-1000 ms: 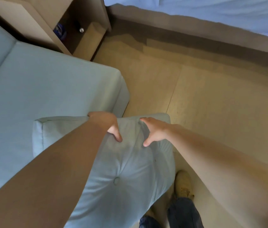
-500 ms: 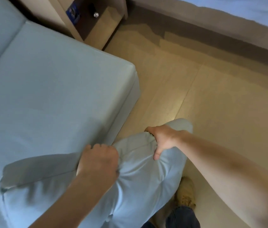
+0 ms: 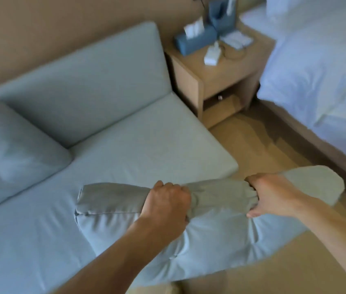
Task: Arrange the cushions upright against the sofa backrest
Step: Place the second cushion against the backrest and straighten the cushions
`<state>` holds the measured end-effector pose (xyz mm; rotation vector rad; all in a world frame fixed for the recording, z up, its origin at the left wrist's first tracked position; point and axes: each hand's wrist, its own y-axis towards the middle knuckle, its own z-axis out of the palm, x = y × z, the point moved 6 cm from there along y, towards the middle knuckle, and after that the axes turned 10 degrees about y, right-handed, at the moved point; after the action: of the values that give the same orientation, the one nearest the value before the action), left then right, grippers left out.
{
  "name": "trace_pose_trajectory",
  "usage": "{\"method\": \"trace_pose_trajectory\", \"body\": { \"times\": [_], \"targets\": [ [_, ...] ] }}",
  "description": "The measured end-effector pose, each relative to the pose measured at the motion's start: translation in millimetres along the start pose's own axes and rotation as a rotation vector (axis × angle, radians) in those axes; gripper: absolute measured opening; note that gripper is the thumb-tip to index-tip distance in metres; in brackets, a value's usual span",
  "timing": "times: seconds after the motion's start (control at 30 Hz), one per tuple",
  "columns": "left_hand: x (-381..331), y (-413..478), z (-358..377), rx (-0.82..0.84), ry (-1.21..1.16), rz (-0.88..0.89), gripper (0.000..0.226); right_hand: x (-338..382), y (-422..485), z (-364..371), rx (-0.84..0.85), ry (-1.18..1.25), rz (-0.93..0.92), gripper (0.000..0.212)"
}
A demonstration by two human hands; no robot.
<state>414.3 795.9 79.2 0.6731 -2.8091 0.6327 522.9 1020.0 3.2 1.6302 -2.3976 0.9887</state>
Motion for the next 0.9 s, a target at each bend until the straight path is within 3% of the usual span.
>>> {"method": "trace_pose_trajectory", "body": {
  "times": [0.17,0.33,0.6,0.9],
  "targets": [
    [95.2,-39.7,-104.8,-0.135,-0.11,-0.209,0.041,103.3,-3.3,-164.2,-0.1,-0.177,-0.158,0.063],
    [196.9,-54.0,-150.4,-0.179,-0.195,-0.408,0.058,199.0,34.6,-258.8,-0.154,-0.261,-0.276,0.064],
    [371.2,-3.3,-127.3,-0.195,-0.287,-0.603,0.057,329.2,162.2,-322.3,-0.264,-0.488,-0.457,0.063],
    [529.4,105.5,-59.5,-0.178,-0.342,-0.685,0.055,404.8,371.4,-338.4,-0.302,-0.581,-0.465,0.067]
  ]
}}
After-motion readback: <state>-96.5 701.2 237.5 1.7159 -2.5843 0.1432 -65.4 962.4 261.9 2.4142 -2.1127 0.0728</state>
